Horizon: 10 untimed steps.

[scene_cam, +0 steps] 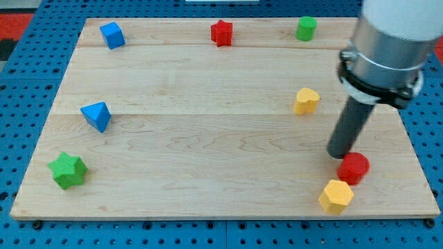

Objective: Push the yellow hexagon to the bottom center of the board

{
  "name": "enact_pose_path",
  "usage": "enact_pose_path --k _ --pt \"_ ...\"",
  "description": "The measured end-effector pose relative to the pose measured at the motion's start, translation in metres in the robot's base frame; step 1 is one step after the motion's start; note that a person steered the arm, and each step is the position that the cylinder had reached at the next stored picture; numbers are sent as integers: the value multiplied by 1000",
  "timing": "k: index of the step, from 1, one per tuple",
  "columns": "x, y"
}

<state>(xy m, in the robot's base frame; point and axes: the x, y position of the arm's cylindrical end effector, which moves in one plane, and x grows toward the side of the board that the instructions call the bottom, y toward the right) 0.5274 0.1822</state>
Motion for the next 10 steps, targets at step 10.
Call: enact_pose_path --k 10 --pt "83 -75"
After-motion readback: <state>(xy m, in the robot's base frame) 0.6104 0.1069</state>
